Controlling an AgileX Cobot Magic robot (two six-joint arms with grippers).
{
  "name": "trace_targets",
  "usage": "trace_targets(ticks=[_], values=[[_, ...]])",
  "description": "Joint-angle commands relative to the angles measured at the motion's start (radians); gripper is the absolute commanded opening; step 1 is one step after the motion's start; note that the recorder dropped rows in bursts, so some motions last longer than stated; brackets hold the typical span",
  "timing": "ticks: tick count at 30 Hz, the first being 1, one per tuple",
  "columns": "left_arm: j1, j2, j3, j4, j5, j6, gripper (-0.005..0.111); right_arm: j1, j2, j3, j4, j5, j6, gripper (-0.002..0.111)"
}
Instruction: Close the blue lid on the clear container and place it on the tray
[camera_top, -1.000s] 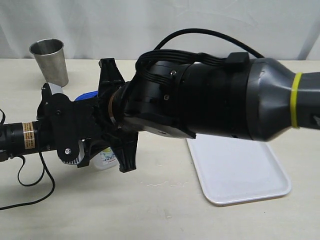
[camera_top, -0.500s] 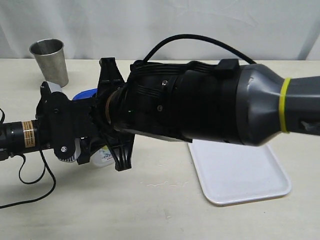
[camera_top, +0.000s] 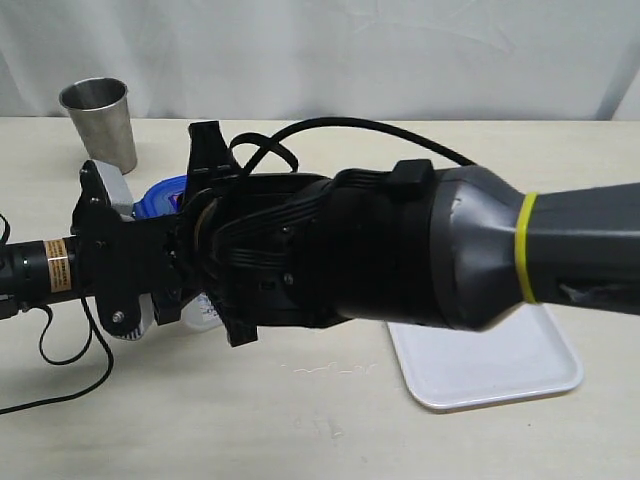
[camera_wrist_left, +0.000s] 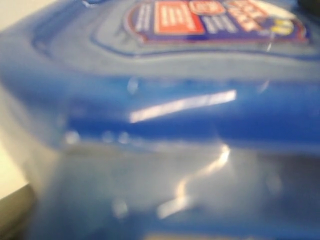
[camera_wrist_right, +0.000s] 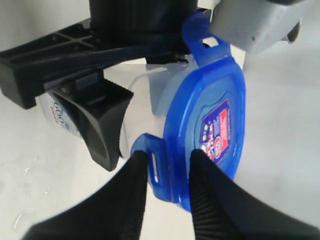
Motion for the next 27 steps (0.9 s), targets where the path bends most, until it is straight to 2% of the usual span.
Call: trace_targets(ticks=[1, 3, 7, 10, 21, 25, 27], values=[[-0.026, -0.008, 0.004, 0.090, -0.090, -0.026, 0.000, -0.007, 0.161, 0.100, 0.345, 0.066, -0.025, 0.005], [-0.026, -0.008, 0.004, 0.090, -0.090, -0.026, 0.000, -0.007, 0.139, 0.100, 0.413, 0.060, -0.082, 0.009], [-0.026, -0.008, 0.004, 0.088, -0.090, -0.026, 0.000, -0.007, 0.079, 0.100, 0.471, 0.070, -0.109, 0.030], [-0.026, -0.008, 0.004, 0.088, -0.090, -0.026, 0.000, -0.007, 0.033, 0.100, 0.476, 0.112, -0.109, 0.038], [-0.026, -0.008, 0.004, 0.088, -0.090, -0.026, 0.000, -0.023, -0.147, 0.100, 0.724, 0.133, -0.261, 0.040], [-0.026, -0.008, 0.004, 0.088, -0.090, -0.026, 0.000, -0.092, -0.200, 0.100, 0.816, 0.117, -0.267, 0.040], [-0.026, -0.008, 0.004, 0.088, -0.090, -0.026, 0.000, -0.142, -0.228, 0.100, 0.897, 0.090, -0.275, 0.044]])
